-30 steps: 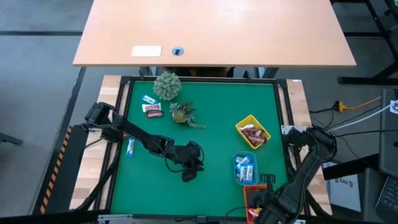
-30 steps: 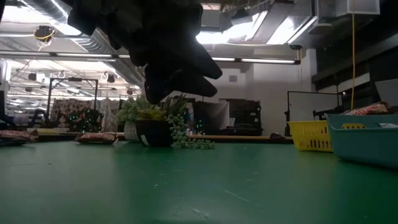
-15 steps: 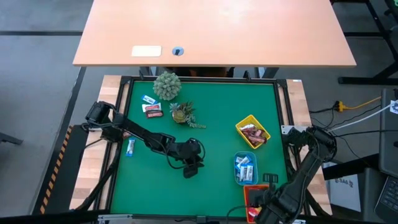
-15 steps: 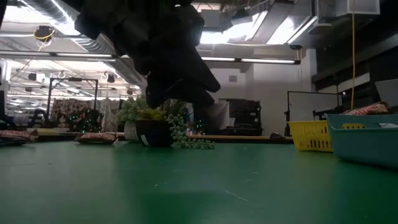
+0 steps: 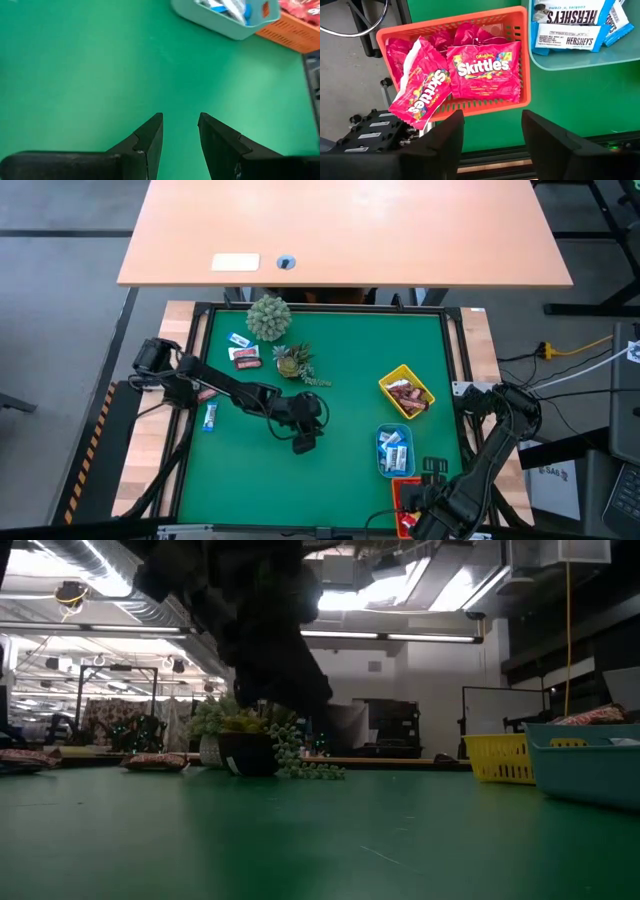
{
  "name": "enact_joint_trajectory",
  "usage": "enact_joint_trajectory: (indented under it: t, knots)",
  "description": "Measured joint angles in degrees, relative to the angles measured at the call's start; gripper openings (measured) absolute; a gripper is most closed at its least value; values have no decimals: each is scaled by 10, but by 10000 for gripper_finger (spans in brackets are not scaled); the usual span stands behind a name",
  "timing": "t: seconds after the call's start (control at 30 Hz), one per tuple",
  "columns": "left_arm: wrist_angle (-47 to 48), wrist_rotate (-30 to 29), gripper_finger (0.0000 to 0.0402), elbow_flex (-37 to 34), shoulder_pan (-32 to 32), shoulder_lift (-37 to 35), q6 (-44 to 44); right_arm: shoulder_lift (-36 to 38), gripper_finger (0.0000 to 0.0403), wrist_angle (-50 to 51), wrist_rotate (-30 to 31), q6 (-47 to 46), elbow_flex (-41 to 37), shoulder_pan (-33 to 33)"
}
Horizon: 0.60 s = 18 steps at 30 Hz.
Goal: Sort candy
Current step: Put the brown candy into the yellow bin
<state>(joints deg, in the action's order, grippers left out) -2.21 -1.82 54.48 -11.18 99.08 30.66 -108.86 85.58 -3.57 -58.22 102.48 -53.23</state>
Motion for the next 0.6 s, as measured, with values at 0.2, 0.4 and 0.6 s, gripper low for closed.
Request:
enact_joint_trajectory:
  t: [0.2,0.4,0.6]
  knots:
    - [179,-2,121,0,35,-90,-28,0,199,-2,1,0,0,0]
    - [402,-4,121,0,63,-167,-43,0,198,-5,15,0,0,0]
    - [542,-6,125,0,73,-177,-43,0,198,-9,40,0,0,0]
